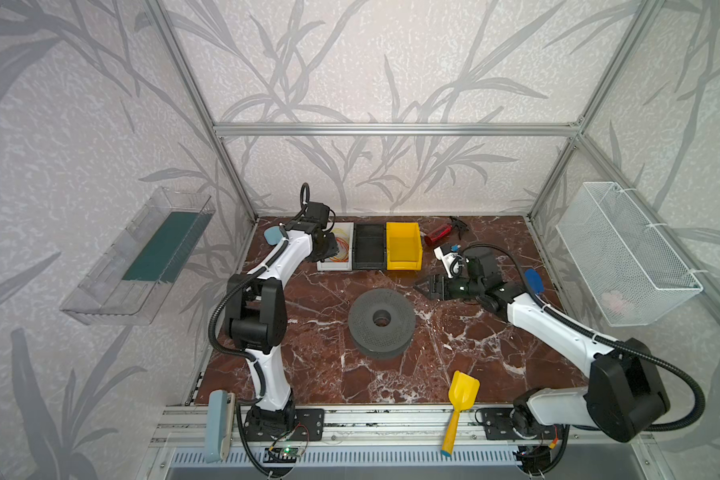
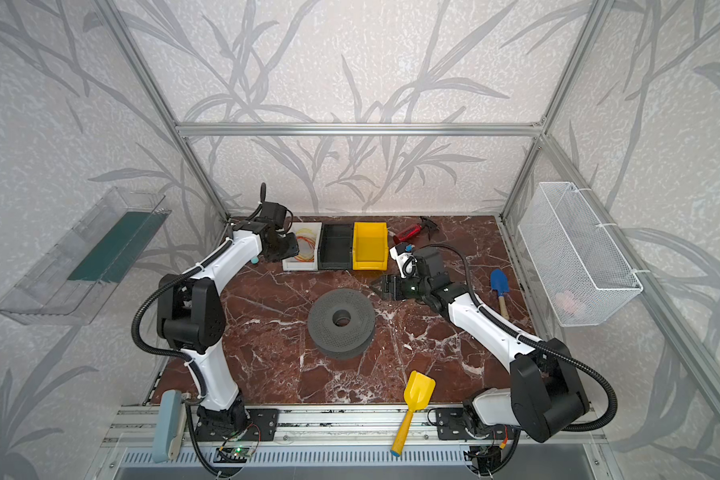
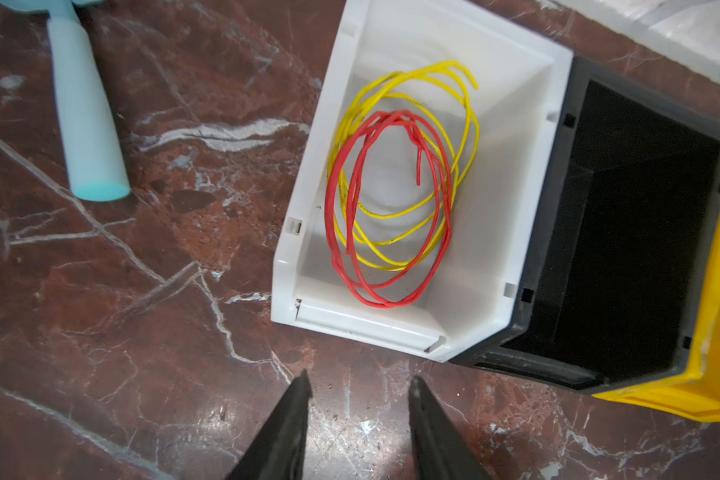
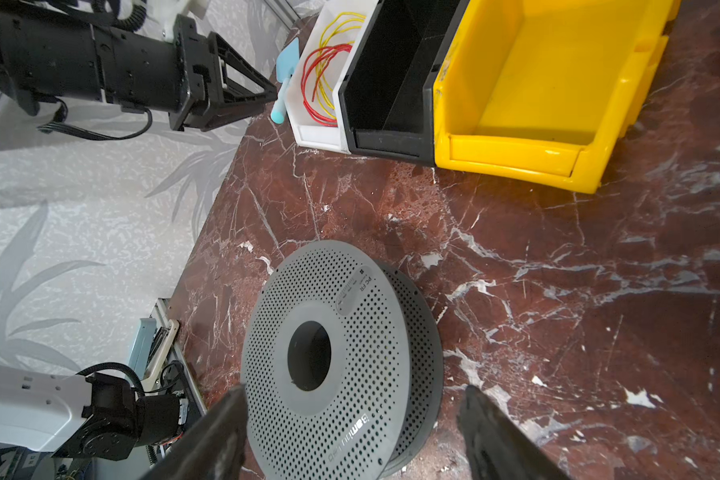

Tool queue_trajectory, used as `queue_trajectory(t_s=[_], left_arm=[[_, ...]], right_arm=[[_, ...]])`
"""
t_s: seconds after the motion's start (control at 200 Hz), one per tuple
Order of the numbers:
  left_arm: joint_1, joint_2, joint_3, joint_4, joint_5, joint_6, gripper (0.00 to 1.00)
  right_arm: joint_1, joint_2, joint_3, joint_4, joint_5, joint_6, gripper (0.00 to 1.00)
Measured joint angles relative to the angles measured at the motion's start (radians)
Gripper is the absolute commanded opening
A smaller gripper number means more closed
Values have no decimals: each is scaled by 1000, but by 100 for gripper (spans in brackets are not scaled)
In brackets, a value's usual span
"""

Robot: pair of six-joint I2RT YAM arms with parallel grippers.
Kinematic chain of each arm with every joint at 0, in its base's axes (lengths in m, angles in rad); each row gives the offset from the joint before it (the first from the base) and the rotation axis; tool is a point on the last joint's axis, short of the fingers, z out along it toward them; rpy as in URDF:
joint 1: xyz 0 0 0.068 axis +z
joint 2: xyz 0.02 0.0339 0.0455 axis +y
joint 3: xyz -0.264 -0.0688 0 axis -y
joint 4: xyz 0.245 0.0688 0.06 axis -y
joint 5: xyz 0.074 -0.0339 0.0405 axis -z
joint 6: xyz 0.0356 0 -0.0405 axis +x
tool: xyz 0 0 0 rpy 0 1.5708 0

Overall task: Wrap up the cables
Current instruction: 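Lower the left gripper into the white bin and grasp the red wire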

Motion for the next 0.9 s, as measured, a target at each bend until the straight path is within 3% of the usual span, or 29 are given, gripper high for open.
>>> queue_trajectory(t_s=[0.125, 0.32, 0.495, 0.7, 0.765, 0.9], left_arm=[[0, 53, 14, -17, 10, 5, 38], [0, 119, 82, -41, 9, 13, 38], [0, 171, 154, -45, 6, 14, 26], [0, 224, 201, -65, 0, 14, 28], [0, 230, 202, -68, -1, 14, 18], [0, 232, 202, -72, -7, 19, 9]], right_arm=[[0, 32, 0, 2, 0, 0, 79], [0, 72, 0, 12, -2, 4, 78], [0, 97, 0, 23, -8, 3, 78], [0, 116, 0, 24, -11, 3, 78], [0, 121, 0, 24, -11, 3, 78], [0, 125, 0, 24, -11, 3, 78]])
